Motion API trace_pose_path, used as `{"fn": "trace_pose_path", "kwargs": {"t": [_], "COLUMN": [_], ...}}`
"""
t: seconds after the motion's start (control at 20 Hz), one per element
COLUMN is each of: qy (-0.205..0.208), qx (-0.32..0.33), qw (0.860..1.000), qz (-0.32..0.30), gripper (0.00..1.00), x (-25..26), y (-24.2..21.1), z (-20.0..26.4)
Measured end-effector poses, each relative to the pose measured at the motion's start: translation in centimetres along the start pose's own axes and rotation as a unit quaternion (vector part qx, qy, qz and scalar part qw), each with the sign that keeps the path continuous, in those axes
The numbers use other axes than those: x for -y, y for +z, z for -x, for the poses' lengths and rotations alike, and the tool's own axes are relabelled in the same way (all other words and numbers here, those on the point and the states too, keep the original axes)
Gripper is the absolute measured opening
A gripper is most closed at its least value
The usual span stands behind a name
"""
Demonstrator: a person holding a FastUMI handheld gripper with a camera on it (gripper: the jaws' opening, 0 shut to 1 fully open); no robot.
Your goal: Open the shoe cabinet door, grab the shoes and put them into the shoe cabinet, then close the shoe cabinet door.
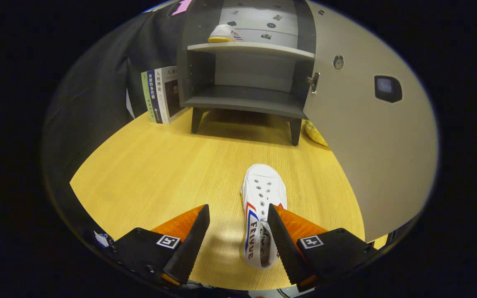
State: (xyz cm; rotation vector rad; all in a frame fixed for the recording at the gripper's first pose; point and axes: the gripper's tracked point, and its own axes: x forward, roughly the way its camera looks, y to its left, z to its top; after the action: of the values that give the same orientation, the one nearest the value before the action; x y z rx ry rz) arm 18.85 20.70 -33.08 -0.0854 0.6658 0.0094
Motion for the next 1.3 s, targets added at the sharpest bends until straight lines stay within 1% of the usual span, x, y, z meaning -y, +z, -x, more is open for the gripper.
{"fn": "trace_pose_path", "kwargs": {"t": [0.15, 0.25, 0.3, 0.35, 0.5, 0.55, 0.65, 0.7, 0.8, 0.85, 0.9, 1.0, 1.05, 1.25, 1.3], "qy": [0.011, 0.020, 0.017, 0.009, 0.002, -0.015, -0.013, -0.012, -0.018, -0.027, -0.029, -0.021, -0.018, 0.009, 0.010], "qx": [-0.030, -0.052, -0.065, -0.069, -0.084, -0.087, -0.092, -0.095, -0.099, -0.103, -0.095, -0.098, -0.105, -0.106, -0.107], "qw": [0.999, 0.998, 0.998, 0.997, 0.996, 0.996, 0.995, 0.995, 0.995, 0.994, 0.994, 0.993, 0.993, 0.994, 0.994], "qz": [-0.021, -0.022, -0.018, -0.016, -0.034, -0.035, -0.038, -0.026, 0.011, 0.031, 0.047, 0.062, 0.052, -0.030, -0.037], "gripper": [0.89, 0.84, 0.82, 0.82, 0.68, 0.56, 0.34, 0.38, 0.30, 0.30, 0.15, 0.02, 0.02, 0.02, 0.02], "x": [-0.1, -0.4, -0.2, 0.3, 1.0, 1.9, 1.8, 1.8, 1.5, 1.3, 1.0, 0.6, 0.6, 0.6, 0.8], "y": [-1.1, -2.2, -2.9, -3.2, -4.0, -4.1, -4.2, -4.1, -4.2, -4.3, -4.4, -4.7, -4.7, -3.8, -3.7], "z": [-2.0, -3.0, -3.1, -3.7, -4.0, -4.5, -4.3, -4.1, -4.5, -4.2, -4.7, -4.8, -4.8, -4.4, -4.1]}}
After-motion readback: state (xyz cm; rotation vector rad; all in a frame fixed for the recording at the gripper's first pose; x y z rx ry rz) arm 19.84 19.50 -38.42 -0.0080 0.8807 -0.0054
